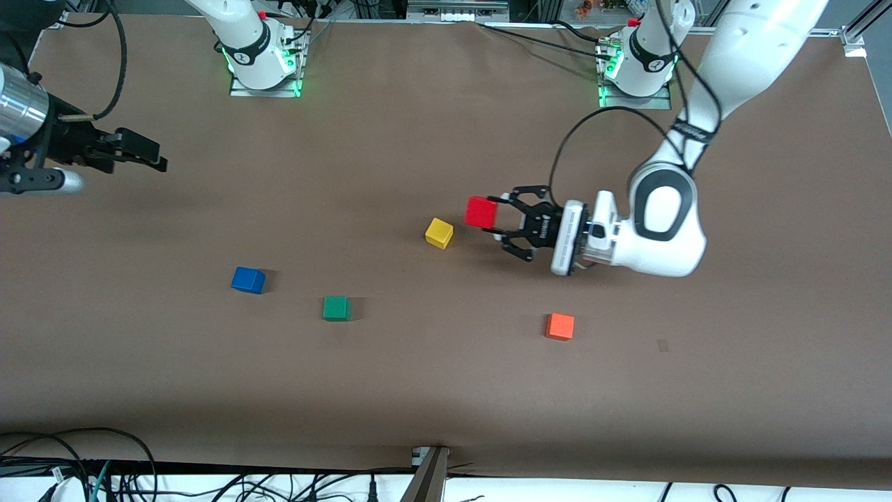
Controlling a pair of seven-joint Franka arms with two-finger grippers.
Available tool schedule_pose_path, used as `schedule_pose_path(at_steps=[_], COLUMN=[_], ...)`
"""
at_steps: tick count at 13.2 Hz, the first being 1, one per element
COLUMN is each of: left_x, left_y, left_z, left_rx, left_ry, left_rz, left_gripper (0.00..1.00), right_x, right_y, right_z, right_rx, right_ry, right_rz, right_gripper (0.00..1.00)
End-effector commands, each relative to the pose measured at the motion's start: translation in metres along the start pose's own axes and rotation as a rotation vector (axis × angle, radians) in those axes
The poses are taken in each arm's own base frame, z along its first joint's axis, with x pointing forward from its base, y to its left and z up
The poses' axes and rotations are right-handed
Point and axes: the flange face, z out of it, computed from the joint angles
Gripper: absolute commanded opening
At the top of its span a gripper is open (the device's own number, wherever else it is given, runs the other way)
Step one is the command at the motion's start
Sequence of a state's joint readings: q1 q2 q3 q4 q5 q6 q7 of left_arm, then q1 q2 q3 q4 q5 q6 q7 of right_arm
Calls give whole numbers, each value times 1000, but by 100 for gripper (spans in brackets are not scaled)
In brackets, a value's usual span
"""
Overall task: Pass red block to right arm, stack on blue
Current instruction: 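Lift the red cube with the left gripper while the right gripper approaches, then close the right gripper on the red cube held by the left gripper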
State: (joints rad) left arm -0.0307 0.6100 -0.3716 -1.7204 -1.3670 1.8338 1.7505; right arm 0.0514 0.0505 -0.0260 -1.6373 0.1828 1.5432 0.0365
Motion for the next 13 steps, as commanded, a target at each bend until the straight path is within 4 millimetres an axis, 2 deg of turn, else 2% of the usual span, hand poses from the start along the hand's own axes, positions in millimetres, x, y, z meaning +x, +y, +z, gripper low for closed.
schedule_pose_path(at_steps=[1, 2, 4, 6, 8, 10, 11, 13], left_x=[31, 39, 43, 48, 57, 55, 51, 52], left_y=[-6, -3, 5, 14, 15, 7, 7, 5], left_z=[41, 63, 109, 137, 153, 158, 167, 180], left_rx=[-53, -73, -102, -112, -65, -50, -55, -35], left_ry=[78, 114, 226, 313, 317, 323, 319, 332], left_rz=[94, 92, 39, 2, 4, -3, -10, -20], left_gripper=[0, 0, 0, 0, 0, 0, 0, 0], right_x=[21, 25, 34, 40, 39, 35, 32, 23], right_y=[-3, -10, -22, -32, -27, -32, -32, -29], right_z=[33, 44, 67, 91, 109, 122, 131, 164], right_rx=[140, 214, 356, 537, 698, 821, 882, 998], right_ry=[-84, -111, -165, -213, -244, -294, -322, -407], right_rz=[31, 36, 56, 98, 211, 282, 314, 426], right_gripper=[100, 100, 100, 100, 100, 100, 100, 100])
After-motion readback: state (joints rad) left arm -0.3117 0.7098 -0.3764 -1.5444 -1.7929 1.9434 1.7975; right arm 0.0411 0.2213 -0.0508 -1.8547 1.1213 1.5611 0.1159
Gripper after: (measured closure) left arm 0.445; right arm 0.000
